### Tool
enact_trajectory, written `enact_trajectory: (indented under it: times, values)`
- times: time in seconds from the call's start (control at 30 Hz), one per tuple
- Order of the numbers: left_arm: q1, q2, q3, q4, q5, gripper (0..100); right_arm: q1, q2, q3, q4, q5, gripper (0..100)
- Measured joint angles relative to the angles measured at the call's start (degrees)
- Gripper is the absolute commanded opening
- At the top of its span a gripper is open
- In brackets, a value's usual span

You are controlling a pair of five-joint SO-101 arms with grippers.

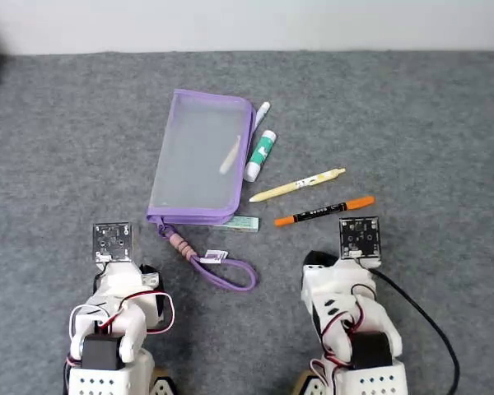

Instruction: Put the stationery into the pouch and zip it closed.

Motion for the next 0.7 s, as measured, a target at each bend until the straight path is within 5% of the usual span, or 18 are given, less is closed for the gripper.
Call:
enact_trajectory:
  times: [0.33,0.7]
  values:
    - [0.00,0.00,0.00,0.00,0.00,2,-5.98,2.46,-8.44,-4.04,9.05,0.8]
    - [0.00,0.00,0.00,0.00,0.00,2,-14.15,42.90,-35.78,-2.46,12.04,0.8]
